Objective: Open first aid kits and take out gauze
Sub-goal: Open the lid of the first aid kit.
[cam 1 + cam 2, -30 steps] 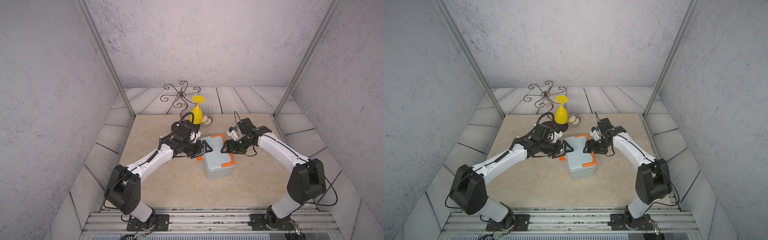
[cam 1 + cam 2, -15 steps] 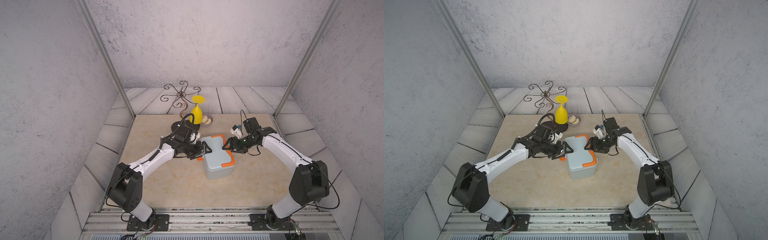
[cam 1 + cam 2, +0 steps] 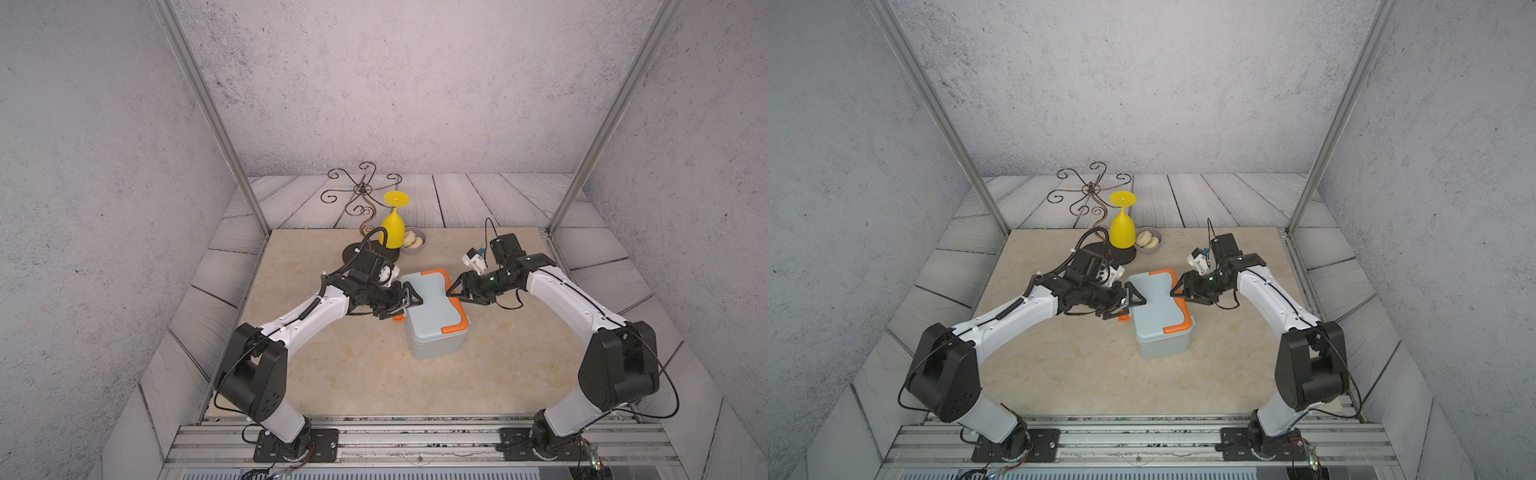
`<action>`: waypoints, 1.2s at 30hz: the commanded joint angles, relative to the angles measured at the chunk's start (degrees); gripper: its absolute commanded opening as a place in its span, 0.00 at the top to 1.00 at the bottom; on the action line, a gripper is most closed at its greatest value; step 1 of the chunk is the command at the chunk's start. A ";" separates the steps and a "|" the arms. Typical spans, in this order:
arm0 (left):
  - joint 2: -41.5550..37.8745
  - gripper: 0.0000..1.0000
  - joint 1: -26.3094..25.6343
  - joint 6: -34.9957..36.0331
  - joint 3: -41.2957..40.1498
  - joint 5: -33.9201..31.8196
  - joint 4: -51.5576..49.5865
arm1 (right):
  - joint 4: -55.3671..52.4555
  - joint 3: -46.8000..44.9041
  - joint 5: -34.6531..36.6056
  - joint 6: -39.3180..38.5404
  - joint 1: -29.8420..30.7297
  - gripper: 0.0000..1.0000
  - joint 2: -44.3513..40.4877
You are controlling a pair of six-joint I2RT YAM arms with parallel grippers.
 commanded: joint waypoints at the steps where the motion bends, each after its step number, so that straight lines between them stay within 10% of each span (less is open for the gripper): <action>1: -1.31 0.21 -0.89 -0.73 2.74 4.08 4.40 | 3.25 -0.08 -10.36 2.61 1.21 0.41 -4.25; 17: -4.15 0.21 -1.19 -3.63 4.37 5.46 6.25 | 5.96 -6.10 -10.20 4.94 -0.39 0.47 -7.70; 24: -4.52 0.21 -1.37 -3.59 3.93 5.23 6.60 | 1.57 -4.31 -7.20 1.64 -0.34 0.66 -6.22; 29: -6.63 0.21 -1.19 -2.11 4.62 2.92 3.51 | 1.68 -3.47 -7.94 1.97 -0.38 0.99 -6.18; 36: -10.80 0.21 0.85 -1.72 3.33 0.29 1.97 | 4.96 -1.85 -8.61 6.84 -0.67 1.00 -11.72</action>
